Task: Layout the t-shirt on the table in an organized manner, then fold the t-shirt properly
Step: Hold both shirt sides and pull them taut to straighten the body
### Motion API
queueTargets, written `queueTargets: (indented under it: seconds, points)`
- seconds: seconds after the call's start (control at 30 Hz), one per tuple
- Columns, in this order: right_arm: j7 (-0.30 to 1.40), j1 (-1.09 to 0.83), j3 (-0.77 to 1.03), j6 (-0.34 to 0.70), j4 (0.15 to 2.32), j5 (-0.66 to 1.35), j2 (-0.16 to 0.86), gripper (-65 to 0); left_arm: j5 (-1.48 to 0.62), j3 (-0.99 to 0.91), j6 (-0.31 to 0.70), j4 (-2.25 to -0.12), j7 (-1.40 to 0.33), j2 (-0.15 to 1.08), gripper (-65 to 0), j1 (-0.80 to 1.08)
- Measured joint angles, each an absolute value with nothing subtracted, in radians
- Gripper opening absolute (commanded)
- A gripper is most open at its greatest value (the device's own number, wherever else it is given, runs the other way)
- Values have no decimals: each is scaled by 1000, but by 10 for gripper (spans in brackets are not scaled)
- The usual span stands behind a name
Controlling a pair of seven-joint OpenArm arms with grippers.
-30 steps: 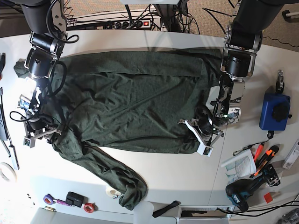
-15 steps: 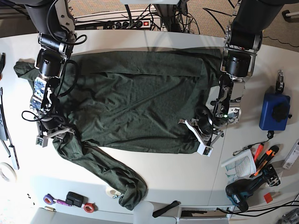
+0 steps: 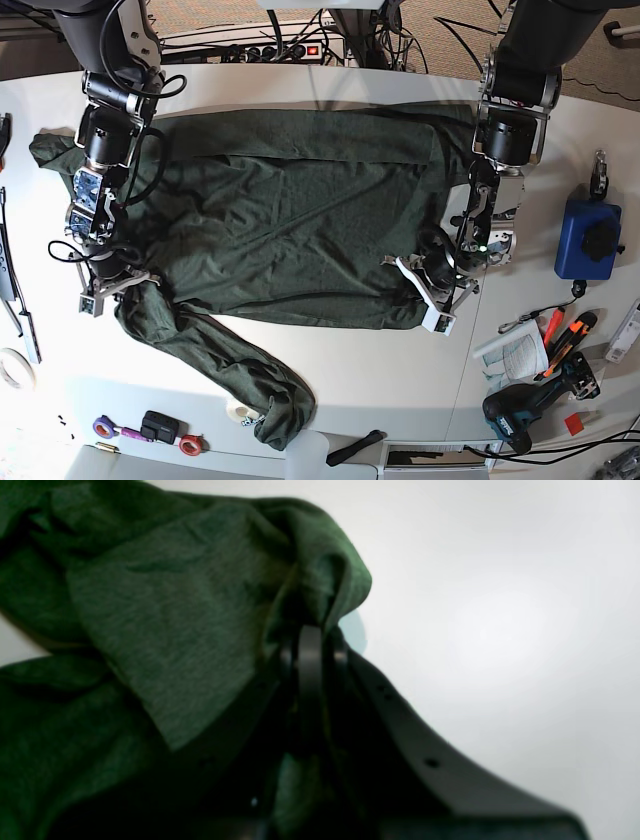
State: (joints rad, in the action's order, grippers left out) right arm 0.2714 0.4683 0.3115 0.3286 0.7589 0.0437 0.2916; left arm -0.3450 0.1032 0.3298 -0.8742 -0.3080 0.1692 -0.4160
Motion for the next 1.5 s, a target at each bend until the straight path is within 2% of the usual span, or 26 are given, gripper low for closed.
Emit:
queueTargets:
  seconds: [0.17,0.57,1.37,1.43,1.5]
  points:
    - [257,468,311,261,759,24,322,-650,-345,103,329,-874,-308,169,-650,-416]
    - [183,468,311,254,759,25,394,-650,-345,103,329,-874,-308,169,-650,-416]
    - [222,468,311,253,759,26,395,-650,-345,103,329,-874,-308,169,-650,-416]
    - [223,468,311,253,759,25,395,-622,-345,103,329,-874,-308,169,-650,-416]
    - [207,468,311,253,759,-13,395,-562,-345,103,329,-874,-308,169,-650,-416]
